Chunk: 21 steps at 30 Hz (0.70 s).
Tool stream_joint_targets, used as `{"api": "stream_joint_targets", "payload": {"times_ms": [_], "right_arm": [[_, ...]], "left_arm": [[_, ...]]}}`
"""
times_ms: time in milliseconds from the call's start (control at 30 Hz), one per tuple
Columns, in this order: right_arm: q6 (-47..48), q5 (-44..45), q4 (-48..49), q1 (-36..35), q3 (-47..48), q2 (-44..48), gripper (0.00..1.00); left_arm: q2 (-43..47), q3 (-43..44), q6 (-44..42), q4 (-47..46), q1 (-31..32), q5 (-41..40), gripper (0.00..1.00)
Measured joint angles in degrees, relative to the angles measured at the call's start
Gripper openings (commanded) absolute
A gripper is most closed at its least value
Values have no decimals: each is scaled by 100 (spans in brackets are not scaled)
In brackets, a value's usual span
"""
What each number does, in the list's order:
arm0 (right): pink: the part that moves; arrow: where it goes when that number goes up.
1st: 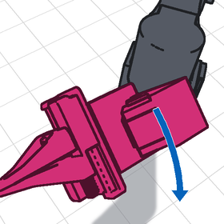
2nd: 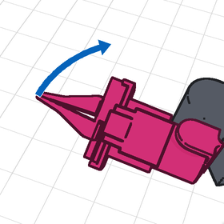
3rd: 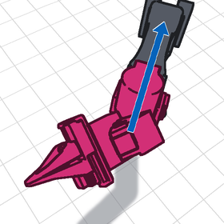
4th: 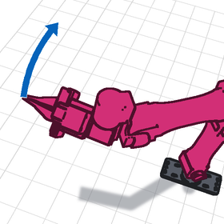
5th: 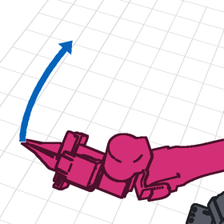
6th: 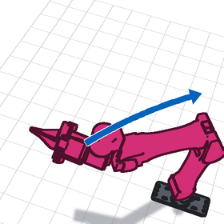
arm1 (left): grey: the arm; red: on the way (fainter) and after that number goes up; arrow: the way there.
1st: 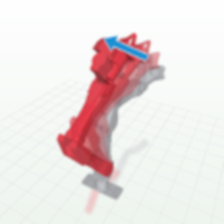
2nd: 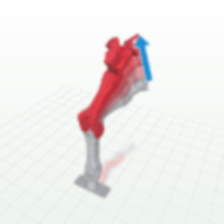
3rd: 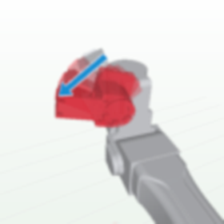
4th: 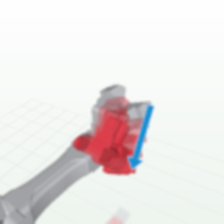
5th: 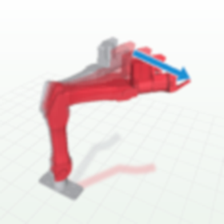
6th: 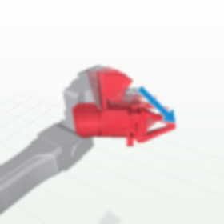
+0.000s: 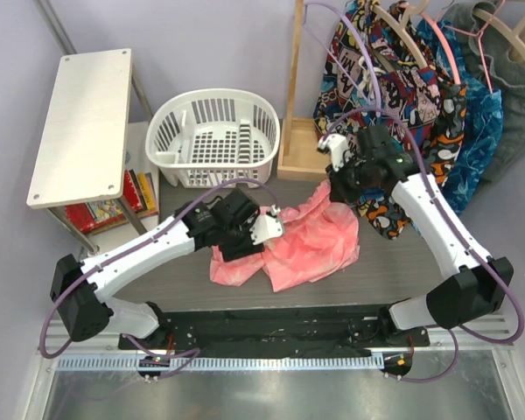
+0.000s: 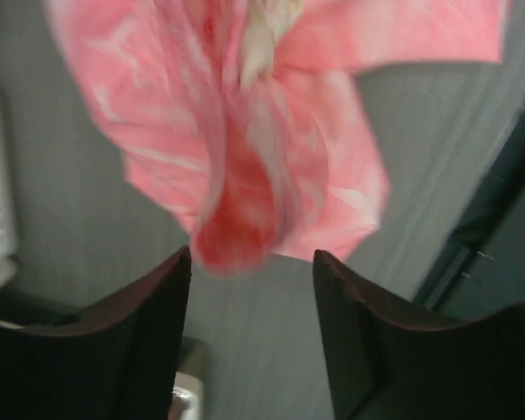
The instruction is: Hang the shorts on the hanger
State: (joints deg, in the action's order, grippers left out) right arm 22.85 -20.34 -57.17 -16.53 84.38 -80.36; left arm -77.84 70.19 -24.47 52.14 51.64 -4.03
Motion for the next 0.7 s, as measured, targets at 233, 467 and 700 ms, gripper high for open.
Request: {"api": "stream_joint_targets", "payload": {"times_ms": [233, 467, 700], "right_arm": [[-15, 20, 459, -957, -1305, -4, 1], [-254, 76, 793, -955, -1475, -120, 1], [-570, 142, 935, -931, -1475, -232, 1]], "left_arm": [[376, -922, -125, 179, -20, 1196, 50], [640, -1152, 197, -723, -103, 1309, 52], [-131, -883, 258, -1349, 247, 1248, 56]]}}
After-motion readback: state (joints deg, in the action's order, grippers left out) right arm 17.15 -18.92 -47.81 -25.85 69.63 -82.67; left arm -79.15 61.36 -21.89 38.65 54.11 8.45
